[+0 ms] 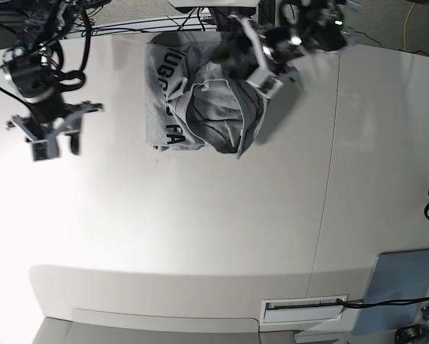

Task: Fold the T-shirt properly
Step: 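Lay the folded bundle down and withdraw the right gripper, then grasp the edge of the folded shirt with the left gripper and tuck it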

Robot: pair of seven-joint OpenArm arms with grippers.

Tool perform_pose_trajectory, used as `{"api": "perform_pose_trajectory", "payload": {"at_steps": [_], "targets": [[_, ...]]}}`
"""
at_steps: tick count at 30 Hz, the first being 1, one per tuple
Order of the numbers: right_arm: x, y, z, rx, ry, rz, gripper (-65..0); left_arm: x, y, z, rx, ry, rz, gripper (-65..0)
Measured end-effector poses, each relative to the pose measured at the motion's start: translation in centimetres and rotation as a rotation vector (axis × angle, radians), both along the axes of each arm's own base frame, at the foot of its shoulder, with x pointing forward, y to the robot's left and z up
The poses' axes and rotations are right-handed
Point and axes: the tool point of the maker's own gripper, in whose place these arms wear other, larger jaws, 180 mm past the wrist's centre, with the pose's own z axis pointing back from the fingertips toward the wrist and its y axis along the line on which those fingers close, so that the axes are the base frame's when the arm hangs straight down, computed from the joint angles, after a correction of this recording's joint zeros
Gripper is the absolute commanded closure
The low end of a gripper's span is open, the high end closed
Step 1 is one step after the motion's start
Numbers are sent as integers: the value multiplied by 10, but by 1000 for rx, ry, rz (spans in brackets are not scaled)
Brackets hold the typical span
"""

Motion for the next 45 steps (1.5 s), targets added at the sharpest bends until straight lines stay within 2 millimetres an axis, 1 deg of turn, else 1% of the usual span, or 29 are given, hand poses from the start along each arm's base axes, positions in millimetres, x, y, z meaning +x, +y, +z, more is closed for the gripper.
{"api": "perform_pose_trajectory", "payload": {"at_steps": [2, 4, 7, 9, 10, 11, 12, 14, 15, 19, 20, 22, 25, 27, 30, 34, 35, 36, 37, 40, 43, 44, 45], "targets": [[-8, -17, 1, -26, 9, -43, -233, 6, -4, -1, 10, 2, 60, -304], [-16, -29, 0, -41, 20, -77, -233, 12, -1, -7, 59, -3, 112, -304], [-25, -42, 0, -54, 32, -117, -233, 13, 1, -15, 114, 3, 152, -304], [-27, -48, 1, -60, 34, -136, -233, 12, 3, -22, 143, 17, 165, -303], [-28, -50, 2, -62, 33, -141, -233, 11, 5, -27, 151, 33, 175, -289], [-28, -50, 2, -62, 33, -145, -233, 10, 5, -31, 157, 43, 175, -244], [-28, -50, 2, -61, 34, -146, -233, 8, 6, -34, 163, 53, 173, -171], [-27, -48, 2, -49, 29, -139, -233, 4, 5, -36, 166, 56, 159, -2], [-27, -48, 2, -49, 28, -138, -233, 3, 4, -34, 168, 46, 142, 0], [-27, -48, 3, -50, 24, -138, -233, 4, 4, -11, 185, -6, 87, 0], [-26, -48, 3, -49, 21, -137, -233, 3, 6, -5, 199, -19, 63, 0], [-26, -48, 4, -50, 15, -136, -233, 3, 18, 2, 246, -38, 43, 0], [-26, -48, 4, -50, 15, -136, -233, 8, 43, 6, 329, -48, 58, 0], [-26, -48, 4, -50, 15, -136, -233, 8, 61, 1, 389, -32, 66, 0], [-26, -48, 4, -50, 15, -135, -233, 10, 95, -6, 484, -9, 99, 0], [-26, -48, 4, -50, 15, -135, -233, 13, 138, -8, 576, 11, 175, 0], [-26, -48, 4, -51, 16, -136, -233, 13, 144, -8, 582, 23, 192, 0], [-26, -48, 4, -50, 16, -136, -233, 11, 146, -7, 568, 29, 199, -10], [-26, -48, 4, -50, 16, -136, -233, 9, 142, -6, 535, 36, 196, -36], [-26, -48, 4, -50, 15, -136, -233, -7, 126, -8, 477, 45, 111, -140], [-26, -48, 4, -51, 16, -136, -233, -14, 125, -10, 488, 48, 78, -244], [-26, -48, 4, -50, 16, -136, -233, -14, 127, -11, 501, 47, 77, -266], [-26, -48, 4, -50, 16, -136, -233, -13, 132, -12, 527, 39, 85, -274]]}}
